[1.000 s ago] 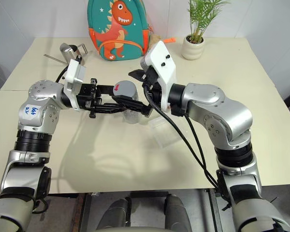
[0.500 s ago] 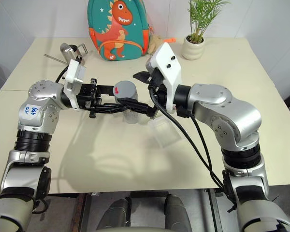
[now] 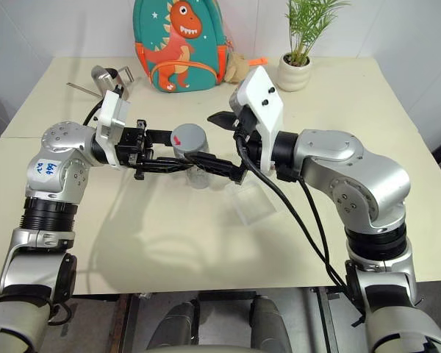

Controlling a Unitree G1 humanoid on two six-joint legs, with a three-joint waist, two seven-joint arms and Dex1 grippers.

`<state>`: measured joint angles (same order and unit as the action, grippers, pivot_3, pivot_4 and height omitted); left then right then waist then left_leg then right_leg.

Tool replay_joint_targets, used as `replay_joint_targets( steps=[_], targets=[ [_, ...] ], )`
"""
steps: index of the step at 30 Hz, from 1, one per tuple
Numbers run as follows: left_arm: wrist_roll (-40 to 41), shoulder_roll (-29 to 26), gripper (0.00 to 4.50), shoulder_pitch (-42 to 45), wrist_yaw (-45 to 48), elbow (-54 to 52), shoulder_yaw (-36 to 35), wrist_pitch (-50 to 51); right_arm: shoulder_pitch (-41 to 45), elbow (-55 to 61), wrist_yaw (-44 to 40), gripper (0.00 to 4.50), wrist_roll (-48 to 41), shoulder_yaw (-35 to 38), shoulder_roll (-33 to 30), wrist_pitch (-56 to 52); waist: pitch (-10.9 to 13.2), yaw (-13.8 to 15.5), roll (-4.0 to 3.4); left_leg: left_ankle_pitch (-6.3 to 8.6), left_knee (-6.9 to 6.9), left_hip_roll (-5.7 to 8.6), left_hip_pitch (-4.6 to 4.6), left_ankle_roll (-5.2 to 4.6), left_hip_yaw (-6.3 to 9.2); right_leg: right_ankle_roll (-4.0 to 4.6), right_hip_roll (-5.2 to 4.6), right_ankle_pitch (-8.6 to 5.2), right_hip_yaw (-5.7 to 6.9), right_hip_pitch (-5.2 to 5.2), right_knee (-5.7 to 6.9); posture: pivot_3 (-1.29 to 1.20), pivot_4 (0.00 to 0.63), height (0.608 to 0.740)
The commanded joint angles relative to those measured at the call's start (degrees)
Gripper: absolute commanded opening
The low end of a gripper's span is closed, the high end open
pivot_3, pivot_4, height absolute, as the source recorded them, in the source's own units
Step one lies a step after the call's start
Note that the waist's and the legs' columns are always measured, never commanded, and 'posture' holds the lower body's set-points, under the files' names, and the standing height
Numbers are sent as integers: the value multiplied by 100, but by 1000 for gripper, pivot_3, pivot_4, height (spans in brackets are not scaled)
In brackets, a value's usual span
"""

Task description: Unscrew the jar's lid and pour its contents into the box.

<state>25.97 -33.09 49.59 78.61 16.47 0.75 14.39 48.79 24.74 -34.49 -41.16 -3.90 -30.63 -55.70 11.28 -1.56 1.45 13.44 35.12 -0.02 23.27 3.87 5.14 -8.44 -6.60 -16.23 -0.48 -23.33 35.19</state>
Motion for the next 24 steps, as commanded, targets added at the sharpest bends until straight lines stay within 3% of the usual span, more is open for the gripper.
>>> replay_joint_targets(
  steps=[1, 9, 24],
  targets=[
    [1, -82, 2018, 92, 23, -66, -90, -28, -22, 304, -81, 4489, -186, 231, -105, -36, 0, 1, 0, 0, 0, 0, 0, 0, 0, 0, 0, 0, 0, 0, 0, 0, 150, 740],
    [9, -74, 2018, 80, 38, -37, -89, -14, 34, 358, -77, 4489, -395, 297, -119, -68, 0, -1, 0, 0, 0, 0, 0, 0, 0, 0, 0, 0, 0, 0, 1, 0, 150, 740],
    [61, 25, 2018, 79, 115, -95, -53, 106, 414, -168, -6, 4489, -16, -47, 333, 171, 0, -1, 0, 0, 1, 0, 0, 0, -1, 0, 0, 0, -1, 0, 2, 0, 150, 740]
  ],
)
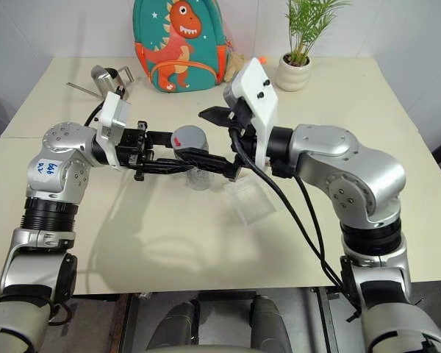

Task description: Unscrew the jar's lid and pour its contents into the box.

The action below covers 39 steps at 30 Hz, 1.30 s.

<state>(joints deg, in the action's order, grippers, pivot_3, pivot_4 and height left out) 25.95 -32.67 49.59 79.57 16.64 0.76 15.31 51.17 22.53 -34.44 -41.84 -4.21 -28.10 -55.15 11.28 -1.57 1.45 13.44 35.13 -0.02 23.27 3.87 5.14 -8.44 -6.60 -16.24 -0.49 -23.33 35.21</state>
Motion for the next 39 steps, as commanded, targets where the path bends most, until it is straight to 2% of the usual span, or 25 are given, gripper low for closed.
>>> replay_joint_targets(
  steps=[1, 10, 39],
  targets=[
    [62, -15, 2018, 81, 22, -116, -56, 27, 195, 39, -18, 4489, 64, -36, 109, 114, 0, -2, 0, 0, 0, 0, 0, 0, 0, 0, 0, 0, 0, 0, 1, 0, 150, 740],
    [68, 2, 2018, 101, 18, -110, -69, 90, 260, -19, -27, 4489, 116, -198, 241, 49, 0, -2, 0, 0, 0, 0, 0, 0, 0, 0, 0, 0, 0, -1, 2, 0, 150, 740],
    [49, -16, 2018, 60, -9, -97, -98, 66, 692, -19, -385, 4489, 244, -280, -139, -412, 0, -4, 0, 0, 0, 0, 0, 0, 0, 1, 0, 0, -1, -3, 4, 0, 150, 740]
  ],
)
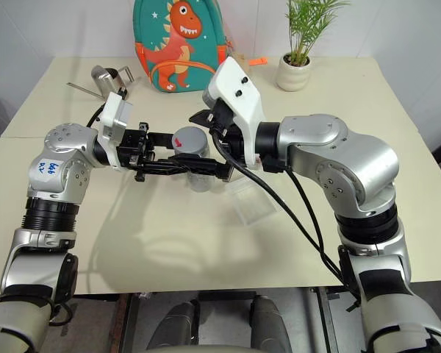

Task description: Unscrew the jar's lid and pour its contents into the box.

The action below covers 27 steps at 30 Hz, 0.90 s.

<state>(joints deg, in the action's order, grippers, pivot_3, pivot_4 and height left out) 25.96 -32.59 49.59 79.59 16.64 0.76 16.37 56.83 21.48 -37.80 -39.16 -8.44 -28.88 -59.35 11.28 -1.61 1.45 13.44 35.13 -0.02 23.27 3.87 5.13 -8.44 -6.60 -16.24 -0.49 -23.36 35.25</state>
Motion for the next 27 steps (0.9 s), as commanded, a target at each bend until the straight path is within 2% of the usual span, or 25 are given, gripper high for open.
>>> replay_joint_targets(
  steps=[1, 5, 9, 23, 26, 27],
  targets=[
    [51, -25, 2018, 53, -14, -108, -99, -39, 125, 94, -53, 4489, -25, 149, -62, 0, 0, 1, 0, 0, 0, 0, 0, 0, 0, 0, 0, 0, 0, 0, 0, 0, 150, 740],
    [51, -30, 2018, 43, -19, -122, -102, -42, 131, 98, -80, 4489, -17, 142, -75, -17, 0, 2, 0, 0, 0, 0, 0, 0, 0, 0, 0, 0, 0, 0, 1, 0, 150, 740],
    [51, -32, 2018, 32, -24, -140, -101, -39, 131, 106, -109, 3638, 7, 124, -111, -19, 0, 1, 0, 0, 0, 0, 0, 0, 0, 0, 0, 0, 0, 0, 1, 0, 150, 740],
    [53, -33, 2018, 33, -34, -158, -104, -43, 156, 96, -239, 3638, 29, 64, -201, -17, 0, 2, 0, 0, 0, 0, 0, 0, 0, 0, 0, 0, 0, 0, 1, 0, 150, 740],
    [58, -39, 2018, 24, -39, -178, -109, -27, 182, 92, -244, 2755, 37, 78, -200, 4, 0, 2, 0, 0, 0, 0, 0, 0, 0, 0, 0, 0, 0, 0, 1, 0, 150, 740],
    [60, -40, 2018, 21, -42, -183, -111, -22, 198, 91, -247, 2755, 35, 91, -196, 7, 0, 1, 0, 0, 0, 0, 0, 0, 0, 0, 0, 0, 0, 0, 1, 0, 150, 740]
  ],
)
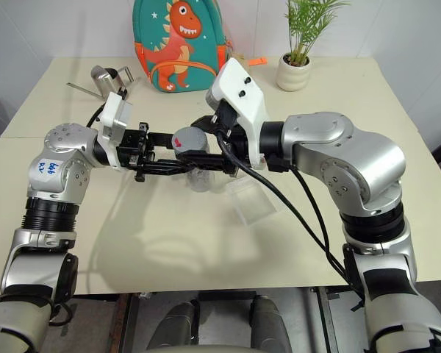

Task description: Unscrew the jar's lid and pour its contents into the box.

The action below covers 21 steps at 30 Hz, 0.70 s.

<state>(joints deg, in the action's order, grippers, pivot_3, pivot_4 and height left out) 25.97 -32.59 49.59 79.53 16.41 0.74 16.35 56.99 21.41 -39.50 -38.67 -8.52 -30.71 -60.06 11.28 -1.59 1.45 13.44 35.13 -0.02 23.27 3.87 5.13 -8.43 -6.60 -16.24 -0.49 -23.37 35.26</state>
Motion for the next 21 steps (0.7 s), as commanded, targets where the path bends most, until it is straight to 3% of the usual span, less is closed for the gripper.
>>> replay_joint_targets(
  steps=[1, 21],
  targets=[
    [59, -40, 2018, 19, -40, -163, -110, -17, 200, 91, -76, 2755, -14, 114, -3, 78, 0, 0, 0, 0, 0, 0, 0, 0, 0, 0, 0, 0, 0, 0, 0, 0, 150, 740],
    [-67, -174, 2018, -120, 111, -194, 87, 115, 478, -81, -167, 2755, 67, 248, -56, 170, 0, 0, 0, 0, 0, 0, 0, 0, 0, 0, 0, 0, 0, 0, 0, 0, 150, 740]
  ],
)
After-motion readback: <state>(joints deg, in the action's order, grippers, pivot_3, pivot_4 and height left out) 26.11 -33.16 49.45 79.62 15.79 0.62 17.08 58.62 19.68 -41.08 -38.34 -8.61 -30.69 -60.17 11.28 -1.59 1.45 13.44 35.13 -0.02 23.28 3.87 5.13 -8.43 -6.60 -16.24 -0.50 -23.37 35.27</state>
